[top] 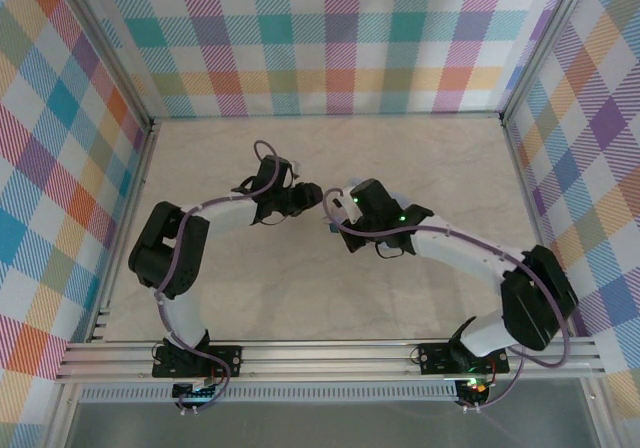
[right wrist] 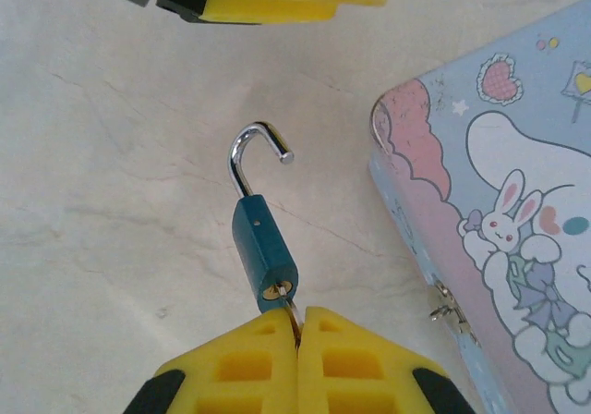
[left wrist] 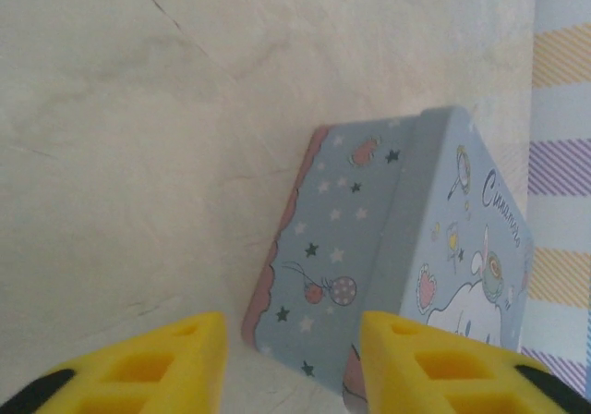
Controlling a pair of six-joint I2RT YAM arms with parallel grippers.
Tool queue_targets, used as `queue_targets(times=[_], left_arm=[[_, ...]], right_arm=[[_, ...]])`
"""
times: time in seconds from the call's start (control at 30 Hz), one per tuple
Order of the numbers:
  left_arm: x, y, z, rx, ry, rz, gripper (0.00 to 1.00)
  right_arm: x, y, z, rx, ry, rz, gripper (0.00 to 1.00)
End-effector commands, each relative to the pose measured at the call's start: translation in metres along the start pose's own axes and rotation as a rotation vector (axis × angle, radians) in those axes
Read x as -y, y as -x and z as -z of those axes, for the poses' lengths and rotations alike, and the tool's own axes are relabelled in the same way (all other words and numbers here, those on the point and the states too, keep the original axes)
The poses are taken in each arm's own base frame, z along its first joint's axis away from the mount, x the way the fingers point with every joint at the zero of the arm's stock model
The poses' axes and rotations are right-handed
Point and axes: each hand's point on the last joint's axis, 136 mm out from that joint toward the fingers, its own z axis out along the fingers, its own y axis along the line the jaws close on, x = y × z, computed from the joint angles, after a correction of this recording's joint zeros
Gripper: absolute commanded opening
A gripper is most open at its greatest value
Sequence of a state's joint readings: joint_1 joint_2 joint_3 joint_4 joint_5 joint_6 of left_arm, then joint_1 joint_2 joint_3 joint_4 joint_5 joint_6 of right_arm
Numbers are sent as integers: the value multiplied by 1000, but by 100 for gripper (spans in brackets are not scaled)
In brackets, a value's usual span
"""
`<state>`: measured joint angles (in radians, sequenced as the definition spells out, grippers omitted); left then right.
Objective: Unlock the padlock with the key
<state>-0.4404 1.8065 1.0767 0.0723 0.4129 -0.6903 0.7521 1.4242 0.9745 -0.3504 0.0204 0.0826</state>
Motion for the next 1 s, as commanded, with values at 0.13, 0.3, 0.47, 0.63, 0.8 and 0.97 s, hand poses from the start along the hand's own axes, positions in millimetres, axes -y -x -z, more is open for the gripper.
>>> queue_targets(times=[0.13, 0.3, 0.47, 0.63, 0.8, 0.97], left_arm=[[-8, 7, 49, 81, 31, -10, 48], [-20, -5, 81, 123, 73, -22, 53], [-32, -16, 107, 160, 130, -35, 56], [-43, -21, 125, 215, 165, -23, 61], [-50, -23, 131, 226, 193, -16, 62], [-53, -22, 131, 227, 200, -3, 62]], right_arm=[[-27, -10, 13, 5, 150, -63, 0], [-53, -12, 0, 16, 255, -108, 0], [-76, -8, -19, 61, 332, -168, 0], [-91, -9, -51, 46, 376, -233, 0], [-108, -17, -82, -22, 420, -244, 0], [-113, -30, -101, -88, 416, -256, 0]])
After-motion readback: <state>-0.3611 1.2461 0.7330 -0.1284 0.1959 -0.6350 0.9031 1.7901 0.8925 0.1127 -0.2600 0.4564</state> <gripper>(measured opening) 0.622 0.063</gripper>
